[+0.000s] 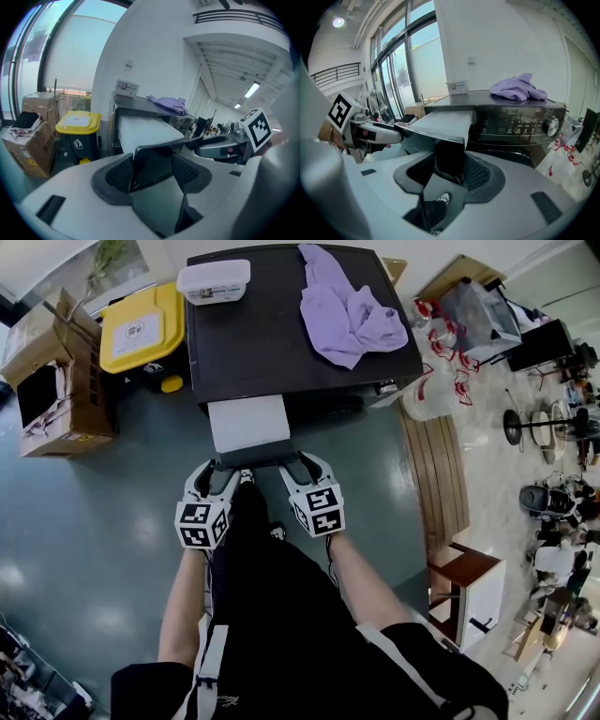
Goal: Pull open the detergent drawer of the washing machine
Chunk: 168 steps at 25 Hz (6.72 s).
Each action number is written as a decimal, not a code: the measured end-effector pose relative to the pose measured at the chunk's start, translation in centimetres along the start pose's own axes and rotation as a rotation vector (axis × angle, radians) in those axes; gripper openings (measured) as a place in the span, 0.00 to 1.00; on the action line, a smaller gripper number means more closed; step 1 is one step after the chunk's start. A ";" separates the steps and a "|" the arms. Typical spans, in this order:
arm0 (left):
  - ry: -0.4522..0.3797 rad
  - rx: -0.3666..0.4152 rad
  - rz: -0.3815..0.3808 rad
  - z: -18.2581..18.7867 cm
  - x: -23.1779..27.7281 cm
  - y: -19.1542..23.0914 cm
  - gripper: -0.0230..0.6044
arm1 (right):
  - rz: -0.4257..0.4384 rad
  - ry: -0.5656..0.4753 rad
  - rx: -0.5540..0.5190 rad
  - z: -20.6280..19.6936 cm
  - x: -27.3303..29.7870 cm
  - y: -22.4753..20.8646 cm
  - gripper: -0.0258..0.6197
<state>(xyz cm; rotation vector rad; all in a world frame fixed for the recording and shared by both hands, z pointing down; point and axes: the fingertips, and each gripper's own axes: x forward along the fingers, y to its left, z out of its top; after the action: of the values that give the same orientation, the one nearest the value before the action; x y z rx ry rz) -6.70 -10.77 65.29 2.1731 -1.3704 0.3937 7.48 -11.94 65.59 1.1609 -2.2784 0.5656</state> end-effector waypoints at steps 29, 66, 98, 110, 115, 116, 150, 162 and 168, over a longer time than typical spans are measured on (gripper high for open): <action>-0.002 -0.008 0.004 -2.5 -2.6 -2.3 0.46 | -0.007 0.003 0.000 -2.7 -3.1 1.4 0.34; 0.010 -0.009 0.001 -5.2 -5.2 -4.7 0.46 | -0.011 0.001 0.009 -5.6 -6.1 2.8 0.34; 0.006 0.030 0.043 -6.6 -5.5 -5.7 0.46 | -0.021 -0.008 0.016 -7.3 -6.5 2.7 0.35; -0.009 0.010 0.118 -4.0 -10.5 -5.6 0.42 | -0.067 -0.045 0.033 -5.7 -11.6 4.1 0.30; -0.050 -0.023 0.140 -1.5 -12.1 -6.2 0.18 | -0.118 -0.095 0.008 -2.3 -13.3 4.4 0.09; -0.056 -0.014 0.135 -1.0 -12.4 -6.5 0.13 | -0.116 -0.100 0.008 -1.6 -13.4 4.8 0.05; -0.466 0.302 -0.020 24.4 -26.2 -9.4 0.07 | -0.183 -0.425 -0.153 24.9 -23.1 15.6 0.05; -0.614 0.305 0.044 27.8 -29.9 -9.9 0.07 | -0.266 -0.567 -0.248 26.2 -26.5 14.9 0.05; -0.616 0.345 0.035 27.7 -29.5 -10.8 0.07 | -0.257 -0.584 -0.224 25.9 -26.9 14.6 0.05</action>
<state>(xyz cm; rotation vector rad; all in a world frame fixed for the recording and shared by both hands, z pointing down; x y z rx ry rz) -11.07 -1.30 24.66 2.6974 -1.7629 -0.0499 2.20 -2.30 26.99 1.6229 -2.5051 -0.1526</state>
